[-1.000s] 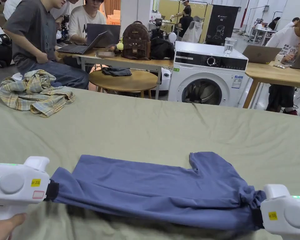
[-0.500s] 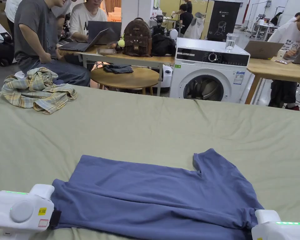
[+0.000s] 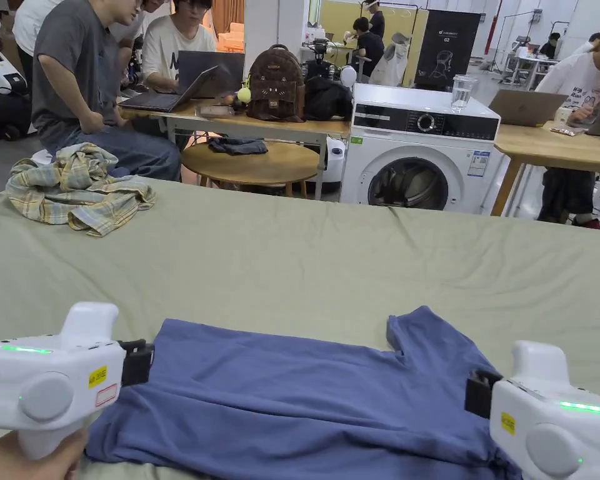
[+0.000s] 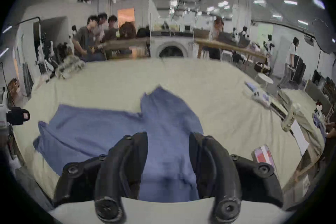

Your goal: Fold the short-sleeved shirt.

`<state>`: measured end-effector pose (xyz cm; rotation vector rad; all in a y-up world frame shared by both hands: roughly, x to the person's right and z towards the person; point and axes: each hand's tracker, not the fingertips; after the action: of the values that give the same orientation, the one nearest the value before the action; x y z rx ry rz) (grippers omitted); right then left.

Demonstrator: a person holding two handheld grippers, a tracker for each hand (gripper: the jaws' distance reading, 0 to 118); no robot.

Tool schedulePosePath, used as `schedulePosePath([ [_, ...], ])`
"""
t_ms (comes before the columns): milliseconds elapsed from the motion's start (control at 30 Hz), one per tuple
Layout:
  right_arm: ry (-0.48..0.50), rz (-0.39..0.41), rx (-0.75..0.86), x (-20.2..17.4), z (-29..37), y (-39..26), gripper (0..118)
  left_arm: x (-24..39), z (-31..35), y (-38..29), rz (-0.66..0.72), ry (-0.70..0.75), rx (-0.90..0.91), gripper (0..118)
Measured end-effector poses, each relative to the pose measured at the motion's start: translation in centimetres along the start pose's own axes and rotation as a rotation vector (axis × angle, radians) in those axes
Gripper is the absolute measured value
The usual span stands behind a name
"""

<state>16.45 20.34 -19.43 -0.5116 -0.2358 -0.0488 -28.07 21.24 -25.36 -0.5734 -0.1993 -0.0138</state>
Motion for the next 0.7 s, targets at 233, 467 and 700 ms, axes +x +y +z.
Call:
schedulePosePath([
  [233,0.013,-0.02,0.16,-4.1,-0.4,0.5,0,2.6,0.1,0.2,-0.049,0.068,0.204,0],
  [467,0.077,-0.004,0.183,-6.1,-1.5,1.3,0,1.5,-3.2,1.8,-0.053,0.079,0.195,0],
  [700,0.06,0.027,0.127,-7.5,-4.3,1.8,0,-2.6,-12.1,5.5,-0.019,0.058,-0.055,0],
])
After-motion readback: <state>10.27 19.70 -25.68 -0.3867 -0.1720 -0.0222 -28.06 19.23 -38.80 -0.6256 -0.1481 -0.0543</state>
